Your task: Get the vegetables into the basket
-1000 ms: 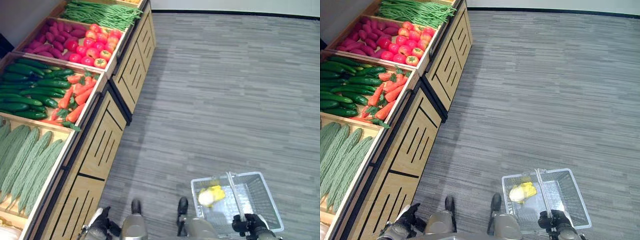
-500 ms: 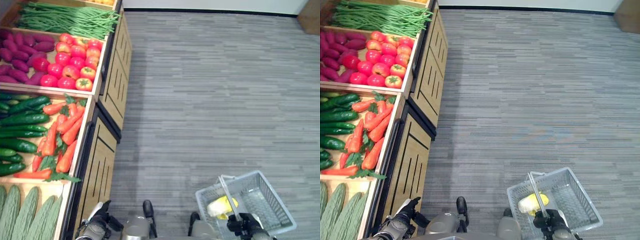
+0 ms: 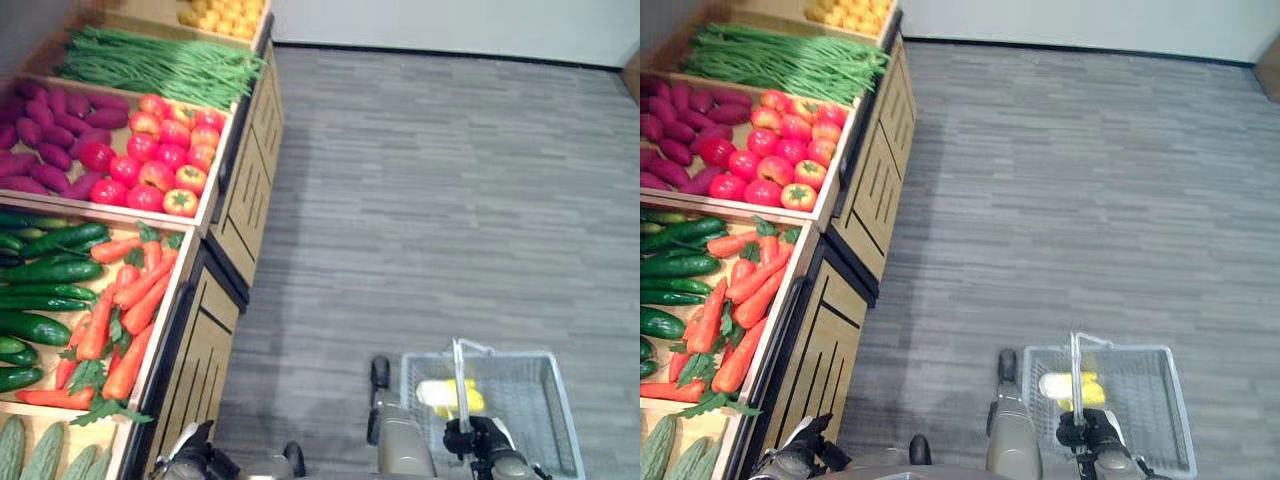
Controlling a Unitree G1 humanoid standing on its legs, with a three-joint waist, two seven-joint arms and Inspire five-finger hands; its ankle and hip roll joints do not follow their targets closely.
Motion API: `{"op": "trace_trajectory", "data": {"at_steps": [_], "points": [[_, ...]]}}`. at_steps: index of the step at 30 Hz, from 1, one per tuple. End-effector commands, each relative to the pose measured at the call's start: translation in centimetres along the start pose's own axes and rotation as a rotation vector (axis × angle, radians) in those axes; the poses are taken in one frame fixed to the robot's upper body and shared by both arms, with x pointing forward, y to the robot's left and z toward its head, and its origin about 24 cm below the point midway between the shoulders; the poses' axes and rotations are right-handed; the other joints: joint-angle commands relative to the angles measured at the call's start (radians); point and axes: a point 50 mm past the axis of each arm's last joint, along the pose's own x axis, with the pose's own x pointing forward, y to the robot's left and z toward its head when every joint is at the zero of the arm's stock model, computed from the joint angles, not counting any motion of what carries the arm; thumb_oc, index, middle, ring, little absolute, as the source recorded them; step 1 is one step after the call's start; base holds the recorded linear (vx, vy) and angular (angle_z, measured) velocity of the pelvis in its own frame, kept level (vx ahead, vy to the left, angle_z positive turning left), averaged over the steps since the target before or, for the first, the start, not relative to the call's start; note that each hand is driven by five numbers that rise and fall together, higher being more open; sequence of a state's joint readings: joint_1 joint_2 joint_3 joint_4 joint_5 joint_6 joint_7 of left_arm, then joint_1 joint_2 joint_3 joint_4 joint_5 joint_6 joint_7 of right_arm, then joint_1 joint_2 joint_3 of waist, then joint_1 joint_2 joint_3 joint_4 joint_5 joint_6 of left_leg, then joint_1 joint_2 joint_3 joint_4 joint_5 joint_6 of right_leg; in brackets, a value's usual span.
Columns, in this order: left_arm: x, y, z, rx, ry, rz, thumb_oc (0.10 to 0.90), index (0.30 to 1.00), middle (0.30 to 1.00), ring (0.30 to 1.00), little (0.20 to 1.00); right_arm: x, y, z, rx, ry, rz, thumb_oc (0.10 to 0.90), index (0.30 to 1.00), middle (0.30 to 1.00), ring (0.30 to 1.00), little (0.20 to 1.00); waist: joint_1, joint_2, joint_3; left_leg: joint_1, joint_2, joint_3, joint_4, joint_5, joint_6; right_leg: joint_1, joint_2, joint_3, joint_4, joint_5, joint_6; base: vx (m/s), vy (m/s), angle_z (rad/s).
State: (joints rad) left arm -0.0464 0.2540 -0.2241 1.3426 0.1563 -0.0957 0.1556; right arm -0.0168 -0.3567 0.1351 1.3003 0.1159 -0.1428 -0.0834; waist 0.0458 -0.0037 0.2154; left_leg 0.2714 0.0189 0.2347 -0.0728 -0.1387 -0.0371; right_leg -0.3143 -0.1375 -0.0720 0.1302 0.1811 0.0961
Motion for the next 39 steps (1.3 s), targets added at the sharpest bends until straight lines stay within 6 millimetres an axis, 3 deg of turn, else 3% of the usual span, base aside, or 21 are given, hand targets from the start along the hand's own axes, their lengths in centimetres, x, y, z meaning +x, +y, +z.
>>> {"op": "trace_trajectory", "data": {"at_steps": [1, 6, 8, 10, 12, 13, 15, 17, 19, 23, 29, 35, 37, 39], "points": [[0.2, 0.3, 1.4, 0.018, -0.043, 0.016, 0.900, 1.000, 1.000, 1.000, 1.000, 0.2, -2.0, 2.1, -0.023, -0.100, -0.034, 0.400, 0.300, 0.300, 0.300, 0.300, 0.011, -0.003, 0.013, -0.072, 0.054, -0.014, 0.076, 0.075, -0.057, 0.072, -0.018, 0.014, 0.007, -0.066, 0.066, 0.18, -0.260, 0.10], [0.3, -0.2, 2.5, 0.052, -0.084, -0.002, 0.900, 1.000, 1.000, 1.000, 1.000, 0.2, -3.3, 1.8, -0.020, -0.096, -0.065, 0.400, 0.300, 0.300, 0.300, 0.300, 0.017, 0.010, 0.018, -0.158, 0.108, -0.052, 0.231, 0.201, -0.115, 0.125, 0.011, -0.042, 0.017, -0.134, 0.012, 0.12, -0.246, 0.22], [0.3, -0.3, 3.1, 0.051, -0.099, -0.009, 0.900, 1.000, 1.000, 1.000, 1.000, 0.1, -3.8, 1.4, -0.010, -0.080, -0.080, 0.400, 0.300, 0.300, 0.300, 0.300, 0.014, -0.003, 0.033, -0.208, 0.126, -0.029, 0.336, 0.233, -0.125, 0.157, 0.005, -0.062, 0.016, -0.160, -0.011, 0.09, -0.220, 0.38], [0.3, -0.5, 3.5, 0.060, -0.109, -0.014, 0.900, 1.000, 1.000, 1.000, 1.000, -0.1, -4.0, 0.4, 0.008, -0.048, -0.090, 0.400, 0.300, 0.300, 0.300, 0.300, 0.010, -0.006, 0.041, -0.227, 0.149, 0.021, 0.359, 0.261, -0.124, 0.194, 0.006, -0.081, 0.015, -0.188, -0.024, 0.11, -0.156, 0.40], [0.3, -0.8, 3.7, 0.080, -0.114, -0.022, 0.900, 1.000, 1.000, 1.000, 1.000, -0.2, -4.0, -0.6, 0.021, -0.015, -0.096, 0.400, 0.300, 0.300, 0.300, 0.300, 0.007, -0.002, 0.044, -0.262, 0.165, 0.088, 0.306, 0.261, -0.118, 0.228, 0.000, -0.104, -0.001, -0.203, -0.024, 0.16, -0.047, 0.36], [0.3, -1.1, 3.5, 0.103, -0.112, -0.033, 0.900, 1.000, 1.000, 1.000, 1.000, -0.4, -3.9, -1.5, 0.027, 0.014, -0.098, 0.400, 0.300, 0.300, 0.300, 0.300, 0.010, 0.002, 0.035, -0.319, 0.159, 0.150, 0.199, 0.241, -0.108, 0.261, -0.008, -0.125, -0.034, -0.212, -0.010, 0.22, 0.024, 0.53], [0.2, -1.2, 3.3, 0.109, -0.105, -0.032, 0.900, 1.000, 1.000, 1.000, 1.000, -0.5, -3.7, -1.6, 0.023, 0.016, -0.092, 0.400, 0.300, 0.300, 0.300, 0.300, 0.013, 0.004, 0.030, -0.327, 0.154, 0.154, 0.154, 0.246, -0.104, 0.269, -0.009, -0.128, -0.042, -0.216, -0.005, 0.16, 0.044, 0.57], [0.2, -1.3, 3.0, 0.115, -0.098, -0.030, 0.900, 1.000, 1.000, 1.000, 1.000, -0.6, -3.5, -2.1, 0.013, 0.029, -0.088, 0.400, 0.300, 0.300, 0.300, 0.300, 0.023, 0.024, 0.022, -0.372, 0.177, 0.195, 0.051, 0.333, -0.113, 0.301, -0.001, -0.145, -0.059, -0.230, 0.000, 0.25, 0.100, 0.32], [0.2, -1.1, 2.4, 0.119, -0.083, -0.028, 0.900, 1.000, 1.000, 1.000, 1.000, -0.6, -3.2, -2.0, 0.003, 0.024, -0.080, 0.400, 0.300, 0.300, 0.300, 0.300, 0.034, 0.030, 0.025, -0.381, 0.199, 0.198, 0.003, 0.369, -0.118, 0.343, 0.002, -0.148, -0.050, -0.262, 0.003, 0.31, 0.130, 0.05], [0.1, -0.8, 1.3, 0.117, -0.047, -0.019, 0.900, 1.000, 1.000, 1.000, 1.000, -0.5, -2.6, -1.9, -0.001, 0.021, -0.065, 0.400, 0.300, 0.300, 0.300, 0.300, 0.036, 0.029, 0.006, -0.355, 0.191, 0.229, -0.008, 0.353, -0.101, 0.371, -0.001, -0.129, -0.037, -0.286, 0.014, 0.23, 0.138, -0.28], [0.2, 0.0, 1.3, 0.080, -0.048, 0.010, 0.900, 1.000, 1.000, 1.000, 1.000, -0.5, -1.8, -1.7, -0.018, 0.013, -0.044, 0.400, 0.300, 0.300, 0.300, 0.300, 0.059, -0.013, -0.011, -0.337, 0.124, 0.239, 0.021, 0.292, -0.055, 0.399, -0.061, -0.109, -0.021, -0.280, 0.048, 0.21, 0.182, -0.10], [0.3, 1.1, 1.6, 0.070, -0.056, 0.035, 0.900, 1.000, 1.000, 1.000, 1.000, 0.0, -0.9, 0.5, -0.041, -0.053, -0.020, 0.400, 0.300, 0.300, 0.300, 0.300, 0.093, -0.056, -0.011, -0.330, 0.052, 0.228, 0.043, 0.213, -0.001, 0.369, -0.111, -0.090, 0.044, -0.181, 0.092, 0.11, 0.178, 0.11], [0.3, 1.3, 1.3, 0.059, -0.050, 0.042, 0.900, 1.000, 1.000, 1.000, 1.000, 0.1, -0.8, 1.1, -0.050, -0.070, -0.014, 0.400, 0.300, 0.300, 0.300, 0.300, 0.106, -0.054, -0.004, -0.294, 0.029, 0.233, 0.007, 0.201, 0.021, 0.309, -0.125, -0.080, 0.154, -0.099, 0.111, 0.05, 0.187, 0.04], [0.3, 1.4, 1.4, 0.043, -0.053, 0.044, 0.900, 1.000, 1.000, 1.000, 1.000, 0.2, -0.7, 1.4, -0.052, -0.077, -0.012, 0.400, 0.300, 0.300, 0.300, 0.300, 0.107, -0.037, 0.006, -0.267, 0.025, 0.219, -0.007, 0.188, 0.030, 0.261, -0.110, -0.060, 0.239, -0.086, 0.106, 0.03, 0.112, -0.08]]}}
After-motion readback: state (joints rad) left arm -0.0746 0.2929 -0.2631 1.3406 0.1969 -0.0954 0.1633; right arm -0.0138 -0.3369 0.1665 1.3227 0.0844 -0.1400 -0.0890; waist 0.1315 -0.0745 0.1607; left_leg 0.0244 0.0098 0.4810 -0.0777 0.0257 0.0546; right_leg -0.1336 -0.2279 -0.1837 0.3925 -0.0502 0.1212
